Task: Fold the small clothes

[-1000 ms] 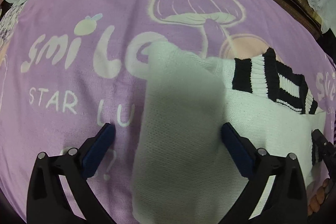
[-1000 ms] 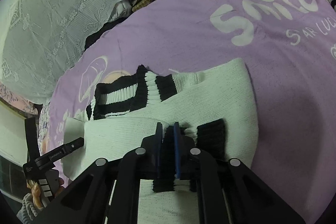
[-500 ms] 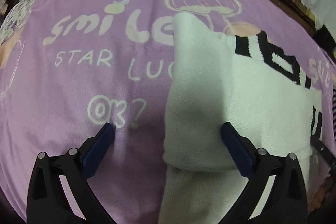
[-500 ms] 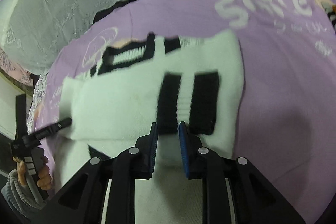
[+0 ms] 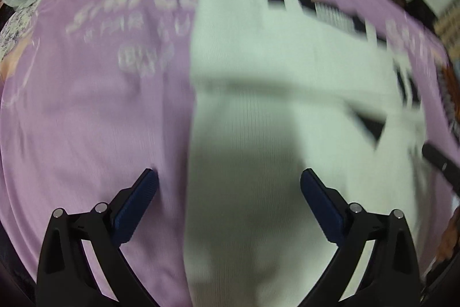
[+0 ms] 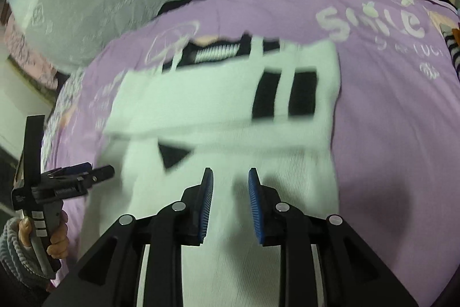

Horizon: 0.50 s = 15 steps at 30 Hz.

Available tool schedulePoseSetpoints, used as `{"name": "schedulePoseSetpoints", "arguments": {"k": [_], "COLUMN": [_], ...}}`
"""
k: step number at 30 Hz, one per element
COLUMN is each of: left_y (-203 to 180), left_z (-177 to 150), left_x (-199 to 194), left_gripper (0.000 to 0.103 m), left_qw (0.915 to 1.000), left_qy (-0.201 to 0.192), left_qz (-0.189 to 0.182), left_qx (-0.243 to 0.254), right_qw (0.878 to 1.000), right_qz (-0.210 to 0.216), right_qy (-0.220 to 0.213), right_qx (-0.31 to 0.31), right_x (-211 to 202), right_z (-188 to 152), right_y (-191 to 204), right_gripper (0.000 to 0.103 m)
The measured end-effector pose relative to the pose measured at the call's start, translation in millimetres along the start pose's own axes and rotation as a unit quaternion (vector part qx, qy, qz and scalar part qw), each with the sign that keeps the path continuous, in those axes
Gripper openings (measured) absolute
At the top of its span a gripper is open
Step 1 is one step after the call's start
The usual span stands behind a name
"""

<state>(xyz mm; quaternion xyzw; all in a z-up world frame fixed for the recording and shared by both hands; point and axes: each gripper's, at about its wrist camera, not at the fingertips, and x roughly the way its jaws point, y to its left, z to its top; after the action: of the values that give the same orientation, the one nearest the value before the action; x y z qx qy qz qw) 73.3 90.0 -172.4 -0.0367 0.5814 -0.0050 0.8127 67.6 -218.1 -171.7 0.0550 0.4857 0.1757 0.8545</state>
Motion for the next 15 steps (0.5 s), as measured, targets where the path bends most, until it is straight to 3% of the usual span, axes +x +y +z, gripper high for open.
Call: {"name": "schedulePoseSetpoints", "arguments": {"k": [5,15], "left_y": [-9,-9], "left_z": [-48,-97], "left_x": [-3,-19], "left_gripper": [0.098,0.098], "left_qw": [0.9996,0.9987], "left_qy": [0.005,0.008], "left_qz": [0.009,0.015], "left_qx": [0.027,0.049], "right_qw": [0.999,0.999], "right_qz": [-0.011,-0.018], "right_qy": [0.028,0.028], "right_qx": [-0.021,-0.021], "right_x": [-1,-20], "right_z": [-41,-89], "right_y": [8,5], "right_gripper": [0.029,0.032]}}
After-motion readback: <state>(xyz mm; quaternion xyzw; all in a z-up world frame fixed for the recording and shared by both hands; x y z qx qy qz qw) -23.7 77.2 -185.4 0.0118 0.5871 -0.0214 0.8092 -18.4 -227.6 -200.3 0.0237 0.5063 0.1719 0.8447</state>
